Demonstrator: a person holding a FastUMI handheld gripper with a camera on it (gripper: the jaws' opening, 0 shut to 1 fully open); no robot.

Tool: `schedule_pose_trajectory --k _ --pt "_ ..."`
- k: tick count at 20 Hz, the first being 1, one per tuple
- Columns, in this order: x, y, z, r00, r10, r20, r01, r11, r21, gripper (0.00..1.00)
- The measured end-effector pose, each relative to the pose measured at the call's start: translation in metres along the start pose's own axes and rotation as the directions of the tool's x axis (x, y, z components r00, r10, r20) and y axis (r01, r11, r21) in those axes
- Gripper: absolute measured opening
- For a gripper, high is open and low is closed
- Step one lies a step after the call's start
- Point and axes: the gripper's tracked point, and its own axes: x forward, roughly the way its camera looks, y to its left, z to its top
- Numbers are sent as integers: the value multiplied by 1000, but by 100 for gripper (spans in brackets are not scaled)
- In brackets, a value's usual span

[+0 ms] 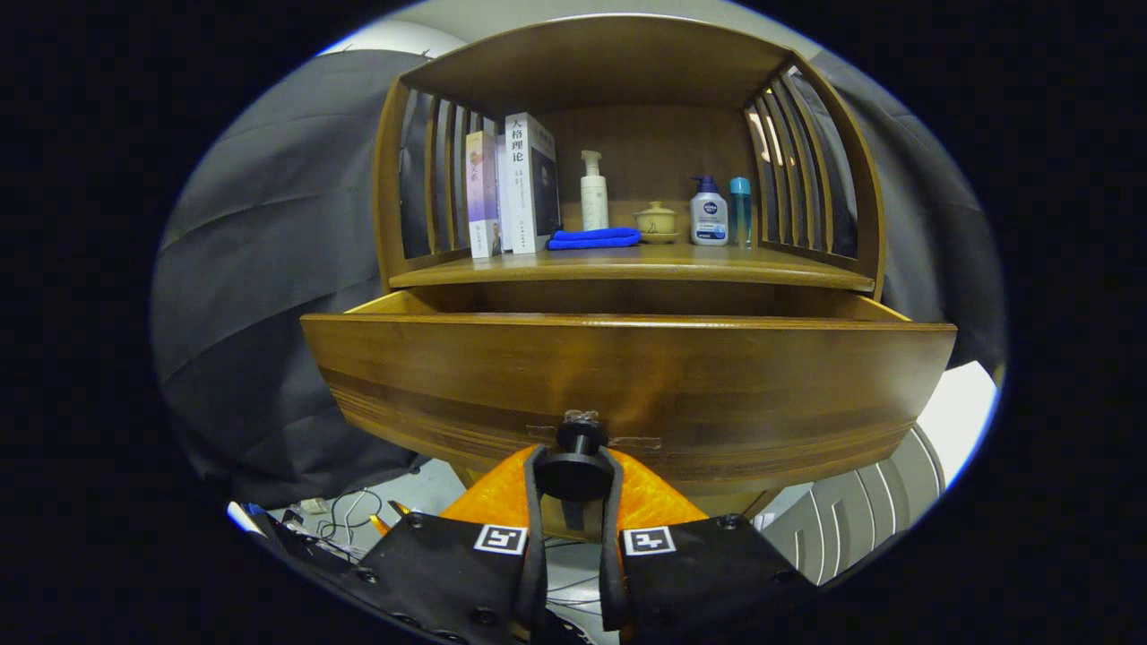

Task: Pull open the drawer, take out the items inside it, and place them on the countertop above the cabinet.

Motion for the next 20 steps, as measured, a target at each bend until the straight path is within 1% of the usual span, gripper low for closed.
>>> schedule_pose_trajectory --k 5,11,16,17,18,19,20 --pt "-18 4 -7 1000 13 11 -13 1000 -23 25" --pt "-42 10 -29 999 46 -6 -46 997 -70 25" --pt "-45 12 -32 998 53 -19 -54 997 -58 25" --pt "-47 13 -33 998 57 -37 -59 996 -60 26" --pt "-46 14 -34 997 63 -49 -66 996 -61 32" --pt "-47 16 -34 995 79 -62 -82 995 -59 32" --pt "-51 15 -34 993 93 -70 -97 994 -56 37"
